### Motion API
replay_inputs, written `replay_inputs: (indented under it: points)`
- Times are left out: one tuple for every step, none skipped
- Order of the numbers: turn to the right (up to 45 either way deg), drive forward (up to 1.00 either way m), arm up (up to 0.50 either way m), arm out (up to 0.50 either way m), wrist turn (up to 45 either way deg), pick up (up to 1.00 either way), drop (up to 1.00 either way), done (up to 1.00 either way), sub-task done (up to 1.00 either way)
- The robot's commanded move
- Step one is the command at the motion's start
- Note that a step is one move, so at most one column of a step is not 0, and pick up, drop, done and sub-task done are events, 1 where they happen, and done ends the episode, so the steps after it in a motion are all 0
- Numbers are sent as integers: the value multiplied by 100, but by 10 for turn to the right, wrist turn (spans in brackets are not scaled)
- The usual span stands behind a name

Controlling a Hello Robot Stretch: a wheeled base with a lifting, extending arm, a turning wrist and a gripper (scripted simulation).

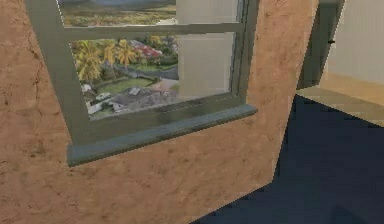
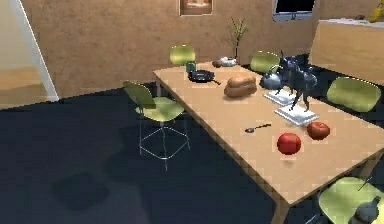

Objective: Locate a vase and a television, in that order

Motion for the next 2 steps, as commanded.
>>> replay_inputs:
  points:
    - [450,0,0,0,0,0,0,0,0]
    - [30,0,0,0,0,0,0,0,0]
